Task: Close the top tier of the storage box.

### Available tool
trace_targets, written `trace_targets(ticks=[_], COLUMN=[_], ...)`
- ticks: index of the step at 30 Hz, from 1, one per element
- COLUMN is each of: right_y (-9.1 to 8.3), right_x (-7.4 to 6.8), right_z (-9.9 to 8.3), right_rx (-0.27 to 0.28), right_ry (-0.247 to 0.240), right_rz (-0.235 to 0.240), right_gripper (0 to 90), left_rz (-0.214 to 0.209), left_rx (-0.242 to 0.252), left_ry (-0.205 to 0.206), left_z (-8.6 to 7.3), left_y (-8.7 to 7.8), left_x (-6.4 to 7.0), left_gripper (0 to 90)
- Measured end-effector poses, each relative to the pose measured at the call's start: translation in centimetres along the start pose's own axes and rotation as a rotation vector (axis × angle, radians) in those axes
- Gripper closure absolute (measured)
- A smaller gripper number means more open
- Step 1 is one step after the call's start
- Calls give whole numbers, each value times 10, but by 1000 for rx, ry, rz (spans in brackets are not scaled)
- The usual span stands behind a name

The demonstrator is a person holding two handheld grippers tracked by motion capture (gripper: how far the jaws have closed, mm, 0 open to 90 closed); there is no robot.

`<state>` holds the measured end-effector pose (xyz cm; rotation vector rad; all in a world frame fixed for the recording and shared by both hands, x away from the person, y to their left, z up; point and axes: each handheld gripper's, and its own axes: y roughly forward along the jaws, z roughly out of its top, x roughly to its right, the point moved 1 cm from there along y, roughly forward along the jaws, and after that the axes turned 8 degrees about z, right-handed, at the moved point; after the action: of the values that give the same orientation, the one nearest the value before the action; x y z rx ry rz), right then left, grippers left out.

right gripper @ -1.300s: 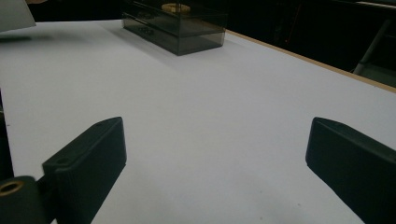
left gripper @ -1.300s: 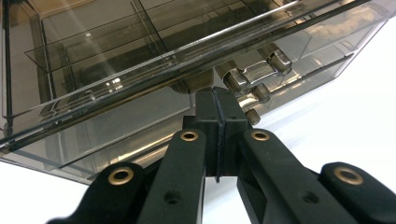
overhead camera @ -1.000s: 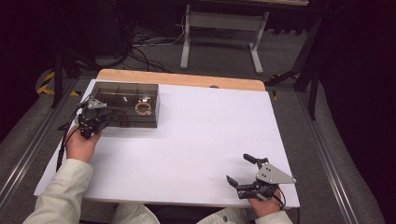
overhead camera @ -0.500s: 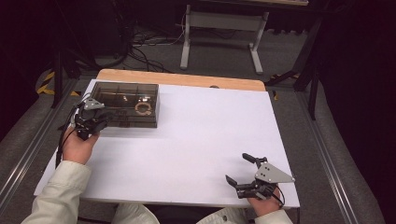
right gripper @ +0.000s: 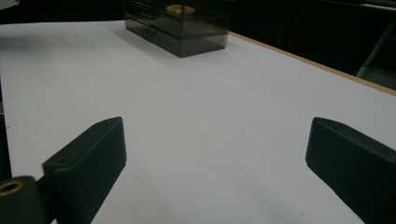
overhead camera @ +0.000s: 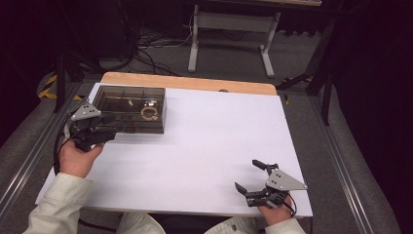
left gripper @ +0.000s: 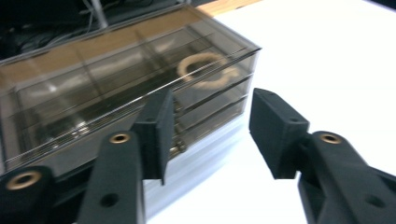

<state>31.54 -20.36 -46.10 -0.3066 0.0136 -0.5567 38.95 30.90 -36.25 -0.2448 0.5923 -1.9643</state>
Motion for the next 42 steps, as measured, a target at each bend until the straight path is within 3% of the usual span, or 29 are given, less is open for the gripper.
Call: trace_targets(ticks=[10, 19, 23, 29, 32, 35, 38, 41, 42], right_y=[0, -1, -1, 1, 1, 1, 1, 1, 1], right_x=[0, 1, 1, 2, 1, 2, 2, 2, 2], right_z=[0, 0, 0, 0, 0, 0, -1, 0, 0], right_rx=[2, 0, -1, -2, -1, 1, 2, 1, -1], right_ry=[-2, -4, -4, 1, 0, 2, 4, 2, 0], right_rz=[0, 1, 0, 1, 4, 1, 2, 3, 2], right_gripper=[55, 55, 55, 55, 55, 55, 55, 55, 55], left_rz=[-113, -266, -271, -276, -278, -268, -271, -276, -269], left_rx=[71, 153, 190, 187, 197, 193, 204, 196, 200], left_ry=[17, -33, -19, 32, 36, 79, 78, 34, 37], left_z=[-16, -33, -43, -62, -70, -79, -91, -102, -104], left_y=[-13, -11, -10, -7, -6, -4, -1, 4, 4], left_x=[23, 38, 43, 51, 53, 56, 58, 58, 56], left_gripper=[251, 25, 1, 1, 2, 2, 1, 1, 1])
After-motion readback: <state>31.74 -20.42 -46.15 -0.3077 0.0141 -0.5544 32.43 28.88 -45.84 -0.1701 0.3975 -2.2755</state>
